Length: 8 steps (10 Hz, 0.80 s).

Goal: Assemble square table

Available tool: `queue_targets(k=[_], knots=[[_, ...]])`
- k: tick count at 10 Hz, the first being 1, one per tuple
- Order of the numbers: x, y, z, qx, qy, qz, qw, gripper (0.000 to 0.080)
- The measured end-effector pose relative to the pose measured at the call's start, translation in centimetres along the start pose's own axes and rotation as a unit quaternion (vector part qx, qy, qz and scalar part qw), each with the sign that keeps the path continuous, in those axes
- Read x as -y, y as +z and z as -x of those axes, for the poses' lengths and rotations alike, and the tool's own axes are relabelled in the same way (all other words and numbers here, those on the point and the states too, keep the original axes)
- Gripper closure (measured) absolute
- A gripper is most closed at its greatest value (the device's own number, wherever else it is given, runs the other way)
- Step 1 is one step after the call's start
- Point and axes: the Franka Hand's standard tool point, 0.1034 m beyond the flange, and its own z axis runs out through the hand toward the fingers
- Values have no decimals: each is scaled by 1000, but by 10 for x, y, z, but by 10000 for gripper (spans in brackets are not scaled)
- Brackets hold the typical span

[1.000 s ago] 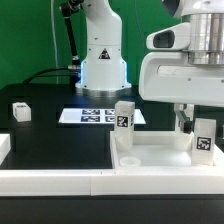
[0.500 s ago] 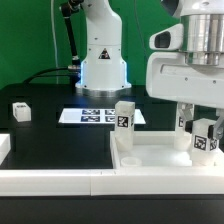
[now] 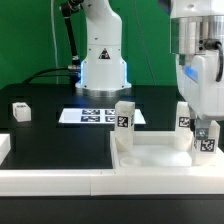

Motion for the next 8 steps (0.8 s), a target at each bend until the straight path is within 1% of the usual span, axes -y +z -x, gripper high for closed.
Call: queue_targets(k=[2,4,7,8], knots=[[-1,0,0,0,47,1,999,509],[-2,0,0,8,132,2,991,509],[-2,0,1,9,121,-1,993,509],[-3,0,1,9,118,0,993,430]])
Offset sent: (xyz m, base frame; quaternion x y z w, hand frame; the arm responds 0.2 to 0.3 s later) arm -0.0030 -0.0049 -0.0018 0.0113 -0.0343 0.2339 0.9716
